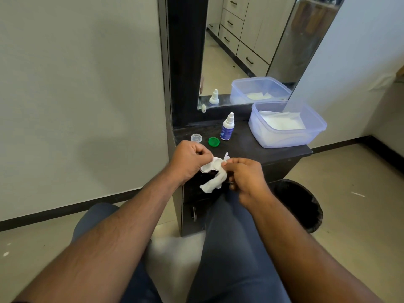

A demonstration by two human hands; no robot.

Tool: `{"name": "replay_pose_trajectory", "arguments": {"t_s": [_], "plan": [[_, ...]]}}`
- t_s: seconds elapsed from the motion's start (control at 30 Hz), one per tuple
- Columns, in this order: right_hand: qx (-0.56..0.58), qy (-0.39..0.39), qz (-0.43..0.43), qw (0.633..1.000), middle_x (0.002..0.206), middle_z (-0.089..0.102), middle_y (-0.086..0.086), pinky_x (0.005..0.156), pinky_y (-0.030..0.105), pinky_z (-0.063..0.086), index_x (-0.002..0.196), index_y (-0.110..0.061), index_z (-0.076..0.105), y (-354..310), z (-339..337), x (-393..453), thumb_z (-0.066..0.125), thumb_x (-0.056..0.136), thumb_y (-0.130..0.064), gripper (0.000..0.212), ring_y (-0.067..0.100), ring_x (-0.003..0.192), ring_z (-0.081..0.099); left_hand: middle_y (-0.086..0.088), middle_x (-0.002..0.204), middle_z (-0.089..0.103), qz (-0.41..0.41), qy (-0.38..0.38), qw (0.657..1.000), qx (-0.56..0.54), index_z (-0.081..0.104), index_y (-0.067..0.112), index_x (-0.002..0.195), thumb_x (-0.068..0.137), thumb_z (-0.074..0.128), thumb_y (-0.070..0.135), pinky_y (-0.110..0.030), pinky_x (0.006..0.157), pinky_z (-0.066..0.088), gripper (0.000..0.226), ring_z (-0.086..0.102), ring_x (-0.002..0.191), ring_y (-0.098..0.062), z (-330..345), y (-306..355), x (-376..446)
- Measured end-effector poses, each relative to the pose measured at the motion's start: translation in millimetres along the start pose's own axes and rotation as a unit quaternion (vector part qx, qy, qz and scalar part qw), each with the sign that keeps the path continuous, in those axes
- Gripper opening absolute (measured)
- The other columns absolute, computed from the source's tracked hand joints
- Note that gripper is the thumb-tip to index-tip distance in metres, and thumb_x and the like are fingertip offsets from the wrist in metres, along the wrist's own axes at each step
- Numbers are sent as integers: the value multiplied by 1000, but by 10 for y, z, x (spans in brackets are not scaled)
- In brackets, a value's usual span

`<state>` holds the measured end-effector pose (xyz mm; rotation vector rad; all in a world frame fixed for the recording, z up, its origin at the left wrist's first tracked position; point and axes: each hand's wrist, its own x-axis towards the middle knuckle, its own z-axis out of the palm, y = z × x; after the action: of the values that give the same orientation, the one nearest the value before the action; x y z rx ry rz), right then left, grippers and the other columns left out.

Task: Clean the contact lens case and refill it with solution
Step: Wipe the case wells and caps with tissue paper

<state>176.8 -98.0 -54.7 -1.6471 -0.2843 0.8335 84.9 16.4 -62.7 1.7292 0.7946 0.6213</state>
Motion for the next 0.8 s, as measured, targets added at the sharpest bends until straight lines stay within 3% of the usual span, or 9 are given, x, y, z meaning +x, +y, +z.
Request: {"name": "replay_pose_trajectory", "arguments": {"t_s": [0.07,0.17,0.2,0.27,0.33,0.47,0.57,0.63,0.8], "plan": [[54,-45,34,997,60,58,5,41,21,32,71,-11,63,1,-75,-40,62,84,-3,15,9,47,41,6,61,67,-5,9,1000,-8,73,5,69,76,67,-3,-10,54,44,12,55,52,5,0,-13,23],[115,-76,-15,990,73,68,11,58,29,45,77,-13,63,4,-250,-34,61,86,-3,14,20,65,61,5,62,67,-20,2,1000,-5,73,3,70,76,67,-1,-11,54,43,9,54,52,5,3,-30,62],[103,-78,-54,990,78,69,14,63,32,50,80,-13,63,-13,-312,-17,62,87,-2,13,24,70,64,3,63,67,-26,-3,1000,-2,73,3,70,75,68,0,-13,56,44,8,55,54,3,-2,-27,71],[-48,-60,-176,981,81,69,9,67,29,52,82,-16,65,-86,-436,55,65,86,-3,13,18,73,65,-5,68,69,-46,-18,999,-8,73,0,73,76,68,0,-21,60,48,6,58,59,-4,-24,-7,86],[-273,-78,-328,901,83,68,-2,71,25,51,83,-21,65,-201,-519,143,68,85,-6,15,12,76,63,-17,75,68,-86,-65,992,-63,69,-10,83,80,65,-4,-24,55,53,8,65,58,-12,-64,55,72],[-513,-212,-572,604,97,70,6,77,36,55,100,-9,70,-400,-519,291,74,78,-3,23,26,86,65,-29,84,68,-133,-179,970,-97,64,-12,93,86,61,-3,-26,53,58,11,70,62,-26,-172,154,73],[-558,-258,-602,510,99,70,9,70,32,51,105,-9,72,-508,-490,341,77,75,-6,31,27,84,66,-25,86,70,-145,-220,962,-69,66,-7,93,87,62,1,-26,55,58,11,71,66,-26,-215,155,117],[-561,-280,-591,507,100,69,7,69,31,52,105,-11,73,-548,-498,341,70,81,-17,24,24,85,65,-20,79,72,-152,-229,960,-59,67,-6,92,87,63,1,-25,55,57,10,71,65,-24,-213,162,129],[-535,-310,-534,577,95,67,6,70,40,55,98,-11,74,-511,-472,348,68,83,-16,18,22,84,63,-14,77,72,-156,-229,960,-45,68,-5,91,87,63,2,-26,56,57,9,71,66,-24,-206,177,135]]}}
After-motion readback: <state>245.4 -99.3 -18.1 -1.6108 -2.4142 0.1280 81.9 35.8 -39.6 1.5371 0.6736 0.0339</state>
